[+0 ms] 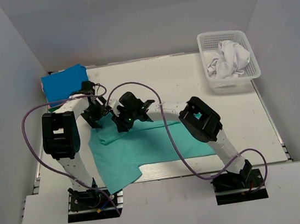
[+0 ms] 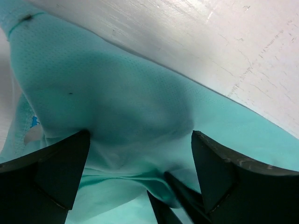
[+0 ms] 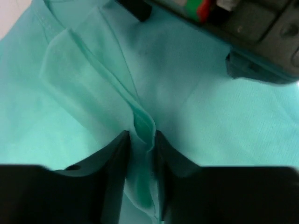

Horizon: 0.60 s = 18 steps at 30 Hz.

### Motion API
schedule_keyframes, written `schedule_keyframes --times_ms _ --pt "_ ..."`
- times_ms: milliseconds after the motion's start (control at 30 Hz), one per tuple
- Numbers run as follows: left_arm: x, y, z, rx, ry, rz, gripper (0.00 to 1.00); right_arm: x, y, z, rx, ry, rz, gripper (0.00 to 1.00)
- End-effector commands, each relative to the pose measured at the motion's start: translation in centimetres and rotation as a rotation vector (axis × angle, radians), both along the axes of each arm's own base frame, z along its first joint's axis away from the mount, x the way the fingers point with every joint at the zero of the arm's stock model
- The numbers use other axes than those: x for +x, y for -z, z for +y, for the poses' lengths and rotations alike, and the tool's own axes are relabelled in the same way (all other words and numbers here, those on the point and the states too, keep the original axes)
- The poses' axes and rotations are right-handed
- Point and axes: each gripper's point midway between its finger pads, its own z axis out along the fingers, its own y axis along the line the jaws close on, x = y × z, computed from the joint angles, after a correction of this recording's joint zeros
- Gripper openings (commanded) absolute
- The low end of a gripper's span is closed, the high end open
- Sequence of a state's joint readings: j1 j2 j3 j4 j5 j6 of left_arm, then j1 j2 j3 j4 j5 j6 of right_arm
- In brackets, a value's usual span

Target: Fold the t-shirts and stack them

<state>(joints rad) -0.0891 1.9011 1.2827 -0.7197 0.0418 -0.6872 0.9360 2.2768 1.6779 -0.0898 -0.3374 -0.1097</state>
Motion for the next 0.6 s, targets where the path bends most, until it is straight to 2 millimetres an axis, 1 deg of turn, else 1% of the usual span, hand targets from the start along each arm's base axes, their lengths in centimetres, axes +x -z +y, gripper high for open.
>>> schedule_keyframes --times_ms 0,33,67,100,133,167,200,233,267,300,367,400,433,500,533,567 --pt "-1.4 1.3 -0.1 -0.006 0.01 0.04 1.0 -0.8 -3.3 0.9 0.081 -0.019 -0.041 0.32" --pt "-1.4 1.3 -0.1 -0.006 0.01 0.04 1.0 -1.5 -3.2 0.8 0.085 -0.038 -0.036 0.25" --pt "-1.5 1.7 0.0 -0.005 0.01 0.05 1.0 -2.1 -3.5 0.8 0.09 -0.06 -0.036 0.22" --pt "-1.5 1.7 0.0 -0.005 0.01 0.051 1.0 -2.7 -4.3 0.2 0.093 -0.074 -0.045 0.18" --pt "-1.5 1.7 0.0 -0.005 0.01 0.051 1.0 -3.3 -4.5 0.1 0.097 -0.09 -0.047 0.13" --pt "-1.9 2.0 0.1 0.005 0.008 0.06 1.0 -4.0 -4.5 0.0 0.096 -0.106 -0.042 0.13" --pt "-2.0 2.3 0.2 0.005 0.008 0.07 1.0 -4.5 -5.7 -0.6 0.108 -0.118 -0.057 0.13" --pt "-2.0 2.3 0.2 0.005 0.008 0.07 1.0 -5.2 -5.2 -1.3 0.095 -0.125 -0.047 0.13" --pt "-2.0 2.4 0.3 0.014 0.006 0.069 1.0 -5.7 -5.2 -1.5 0.093 -0.135 -0.044 0.14" --pt "-2.3 2.7 0.4 0.016 0.006 0.09 1.0 -6.5 -6.4 -1.5 0.119 -0.15 -0.075 0.18" --pt "-2.7 3.0 0.4 0.017 0.006 0.101 1.0 -7.4 -5.3 -2.8 0.083 -0.143 -0.08 0.22" --pt "-2.7 3.0 0.4 0.017 0.006 0.101 1.0 -8.2 -6.5 -2.6 0.104 -0.158 -0.101 0.22" --pt "-3.1 3.2 0.2 0.008 0.008 0.111 1.0 -8.8 -5.8 -3.3 0.085 -0.164 -0.096 0.22" --pt "-3.0 2.9 0.2 0.007 0.008 0.102 1.0 -9.8 -6.5 -3.7 0.087 -0.19 -0.105 0.2" --pt "-3.2 2.7 0.2 0.006 0.008 0.099 1.0 -10.5 -6.3 -3.8 0.077 -0.218 -0.117 0.19" --pt "-3.1 2.4 0.2 0.006 0.008 0.09 1.0 -11.3 -5.9 -4.7 0.05 -0.234 -0.103 0.17"
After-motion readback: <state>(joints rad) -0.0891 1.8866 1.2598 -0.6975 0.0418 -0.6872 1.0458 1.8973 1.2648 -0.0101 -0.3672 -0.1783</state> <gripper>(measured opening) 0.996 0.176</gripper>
